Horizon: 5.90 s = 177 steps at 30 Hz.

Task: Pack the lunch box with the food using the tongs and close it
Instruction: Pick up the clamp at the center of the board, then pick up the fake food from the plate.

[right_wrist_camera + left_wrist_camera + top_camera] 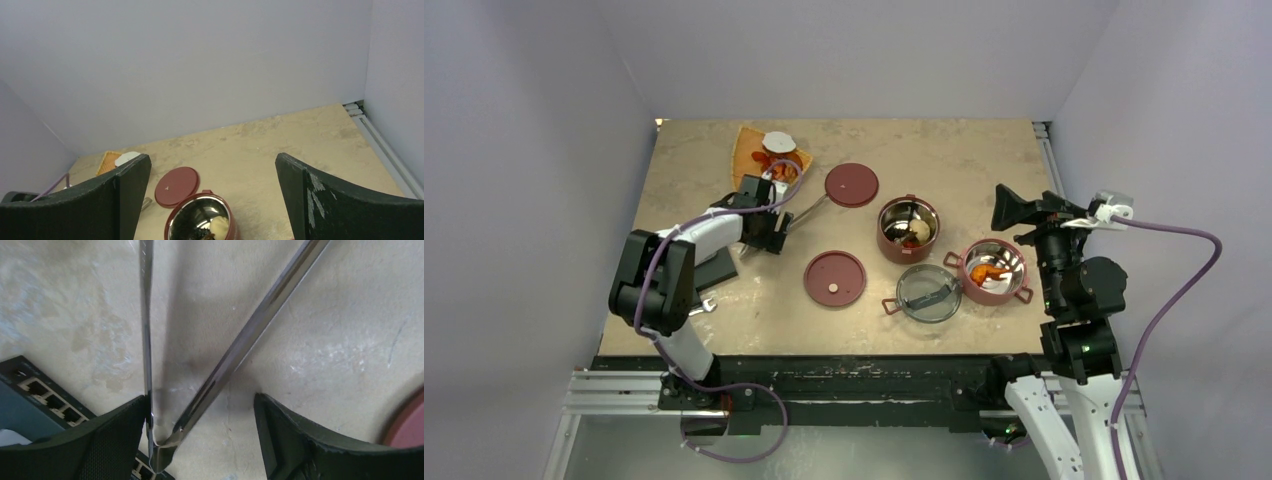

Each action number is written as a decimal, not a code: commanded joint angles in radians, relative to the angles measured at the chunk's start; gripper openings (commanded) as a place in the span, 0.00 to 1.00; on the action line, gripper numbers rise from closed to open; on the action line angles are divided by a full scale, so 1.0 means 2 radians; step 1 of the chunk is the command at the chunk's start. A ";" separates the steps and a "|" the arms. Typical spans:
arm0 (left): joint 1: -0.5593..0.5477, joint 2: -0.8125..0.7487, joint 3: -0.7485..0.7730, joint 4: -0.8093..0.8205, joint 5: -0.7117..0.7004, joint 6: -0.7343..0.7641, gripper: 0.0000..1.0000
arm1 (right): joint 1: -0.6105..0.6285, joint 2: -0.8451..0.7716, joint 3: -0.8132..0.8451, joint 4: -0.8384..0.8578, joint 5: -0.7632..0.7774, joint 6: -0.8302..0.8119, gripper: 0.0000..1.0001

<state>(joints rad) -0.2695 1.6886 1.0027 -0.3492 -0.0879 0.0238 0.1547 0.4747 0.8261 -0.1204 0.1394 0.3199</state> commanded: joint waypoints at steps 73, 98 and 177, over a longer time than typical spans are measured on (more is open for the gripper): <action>0.109 -0.333 -0.076 0.155 0.169 -0.313 0.23 | 0.000 0.018 0.006 0.020 -0.031 -0.022 0.99; 0.217 -0.198 -0.114 0.394 0.101 -0.518 0.23 | 0.000 0.034 0.013 0.016 -0.031 -0.018 0.99; 0.220 -0.014 -0.088 0.556 0.099 -0.616 0.25 | 0.000 0.050 0.006 0.022 -0.021 -0.021 0.99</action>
<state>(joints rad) 0.1627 1.6585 0.7788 0.6941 0.1043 -1.1938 0.1551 0.5716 0.8261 -0.1074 0.0868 0.2935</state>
